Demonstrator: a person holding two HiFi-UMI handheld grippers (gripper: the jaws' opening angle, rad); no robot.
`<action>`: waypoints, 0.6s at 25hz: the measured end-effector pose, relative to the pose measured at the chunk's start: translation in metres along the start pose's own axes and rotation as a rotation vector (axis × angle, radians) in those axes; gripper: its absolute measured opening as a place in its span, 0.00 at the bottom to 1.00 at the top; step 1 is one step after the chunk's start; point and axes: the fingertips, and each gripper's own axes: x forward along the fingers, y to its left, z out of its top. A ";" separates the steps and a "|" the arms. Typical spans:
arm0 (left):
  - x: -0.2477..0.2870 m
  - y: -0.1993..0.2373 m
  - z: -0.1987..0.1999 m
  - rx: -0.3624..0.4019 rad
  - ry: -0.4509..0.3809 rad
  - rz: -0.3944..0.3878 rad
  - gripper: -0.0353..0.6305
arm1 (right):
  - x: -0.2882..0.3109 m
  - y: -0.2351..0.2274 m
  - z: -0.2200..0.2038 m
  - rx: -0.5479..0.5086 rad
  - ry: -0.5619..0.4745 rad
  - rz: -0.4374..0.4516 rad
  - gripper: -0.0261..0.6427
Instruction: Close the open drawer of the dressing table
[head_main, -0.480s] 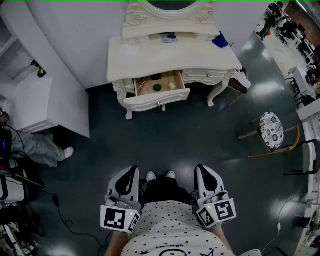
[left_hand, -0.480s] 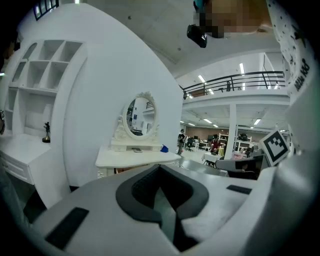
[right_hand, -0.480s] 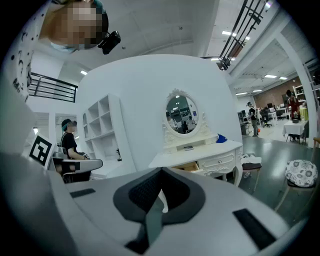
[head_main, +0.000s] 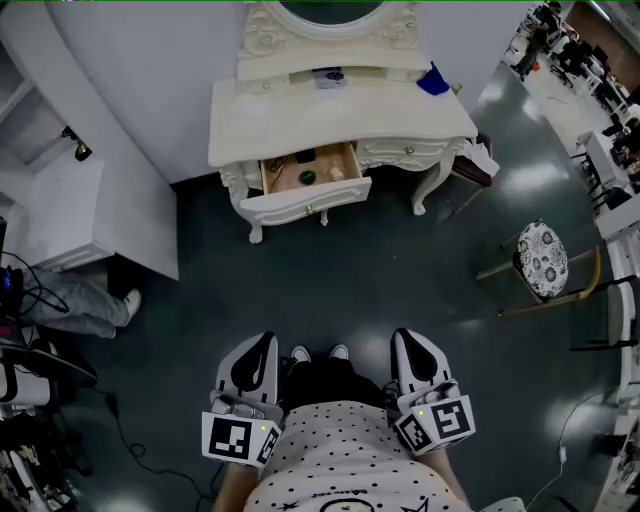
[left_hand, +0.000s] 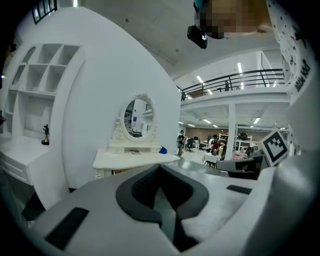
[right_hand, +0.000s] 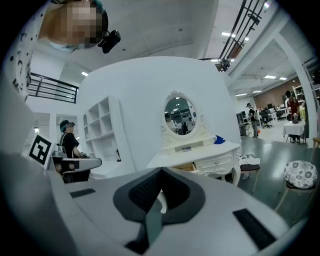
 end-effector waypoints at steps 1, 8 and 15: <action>0.001 -0.001 0.001 0.002 -0.003 0.002 0.07 | 0.000 -0.002 0.001 -0.003 -0.001 0.002 0.05; 0.012 -0.005 0.012 0.024 -0.039 0.020 0.07 | 0.003 -0.010 0.012 -0.024 -0.037 0.043 0.05; 0.031 0.000 0.016 0.034 -0.037 0.028 0.07 | 0.019 -0.023 0.009 -0.024 -0.012 0.044 0.05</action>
